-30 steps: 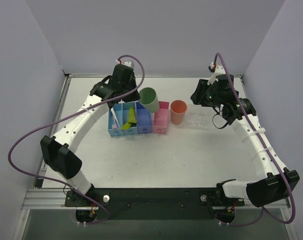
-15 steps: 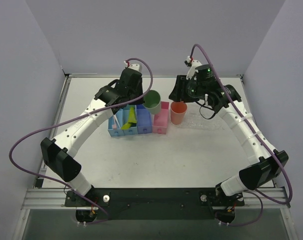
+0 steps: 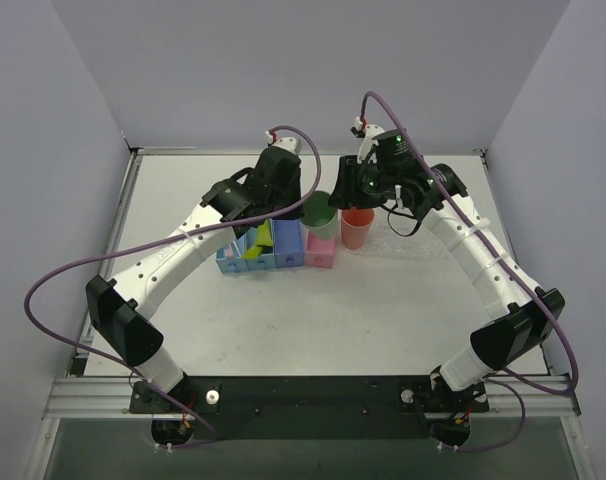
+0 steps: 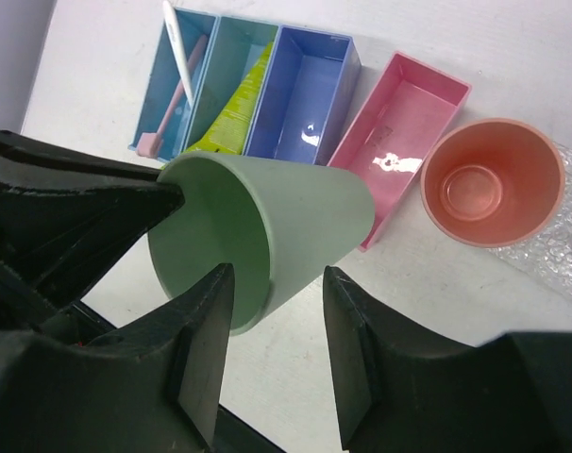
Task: Prepare toiletry sets of a toothbrush and toothpaste on the tray
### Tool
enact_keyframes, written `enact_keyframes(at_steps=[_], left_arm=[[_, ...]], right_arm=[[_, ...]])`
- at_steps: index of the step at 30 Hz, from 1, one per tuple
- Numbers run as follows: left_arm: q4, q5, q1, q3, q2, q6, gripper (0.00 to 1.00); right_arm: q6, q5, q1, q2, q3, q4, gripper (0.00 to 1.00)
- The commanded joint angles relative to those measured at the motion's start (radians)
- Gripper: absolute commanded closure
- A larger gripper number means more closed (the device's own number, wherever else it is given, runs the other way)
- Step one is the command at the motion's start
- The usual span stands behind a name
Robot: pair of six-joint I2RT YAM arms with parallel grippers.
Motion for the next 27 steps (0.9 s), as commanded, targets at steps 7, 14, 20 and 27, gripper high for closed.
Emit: enact_keyframes(at_steps=[7,14,20,27], left_arm=[[0.011,-0.015,-0.041,0.095,0.024,-0.003,1.00],[-0.005,-0.006,-0.052,0.139,0.062,0.010,1.00],[-0.003,0.014,-0.055,0.164,0.071,0.023,1.00],[0.057,0.057,-0.055,0.129,0.051,0.028,0.91]], right_arm=[[-0.083,0.191,0.047,0.069,0.065,-0.106,0.65],[-0.110,0.250,0.056,0.085,0.077,-0.106,0.75],[-0.117,0.277,0.055,0.079,0.065,-0.108,0.97],[-0.107,0.263,0.039,0.067,0.065,-0.097,1.00]])
